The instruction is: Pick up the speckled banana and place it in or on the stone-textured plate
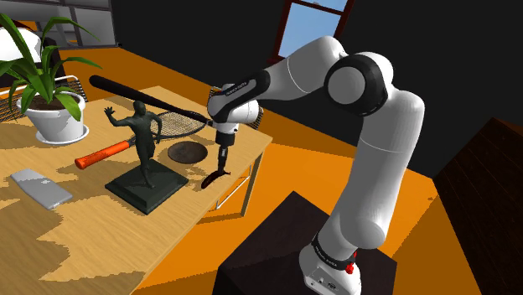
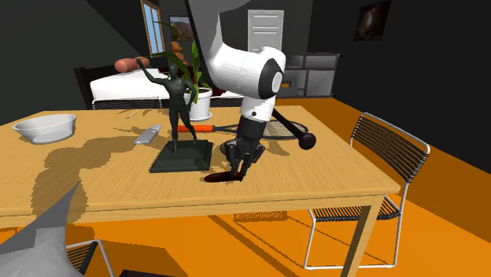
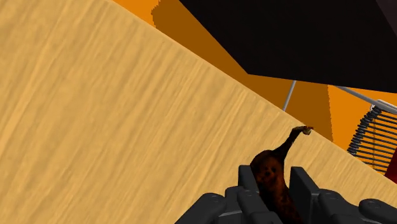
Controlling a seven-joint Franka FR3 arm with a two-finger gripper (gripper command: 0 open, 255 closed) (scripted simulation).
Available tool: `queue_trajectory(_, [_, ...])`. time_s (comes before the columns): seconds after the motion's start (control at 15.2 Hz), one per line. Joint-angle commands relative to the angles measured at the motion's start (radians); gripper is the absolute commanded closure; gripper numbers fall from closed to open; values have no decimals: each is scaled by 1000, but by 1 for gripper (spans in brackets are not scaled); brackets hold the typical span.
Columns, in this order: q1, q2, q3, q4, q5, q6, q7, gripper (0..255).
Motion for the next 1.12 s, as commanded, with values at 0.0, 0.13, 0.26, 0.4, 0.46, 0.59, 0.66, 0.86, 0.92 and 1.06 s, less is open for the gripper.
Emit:
queue_trajectory(0.0, [2,-19,-2,7,-9,-24,12,255])
queue_trajectory(0.13, [3,-37,-5,12,-18,-46,22,255])
queue_trajectory(0.26, [4,-55,-7,18,-27,-68,31,255])
queue_trajectory(0.4, [4,-55,-6,18,-26,-66,31,255])
queue_trajectory(0.46, [4,-55,-6,18,-26,-66,31,0])
queue_trajectory(0.59, [71,-193,22,-280,-124,386,-36,0])
queue_trajectory(0.66, [74,-200,26,-303,-133,425,-41,0])
queue_trajectory(0.86, [74,-161,33,-304,-107,464,-59,0])
queue_trajectory(0.92, [74,-147,35,-304,-97,477,-65,0])
queue_trajectory(1.06, [74,-120,41,-303,-78,502,-79,0])
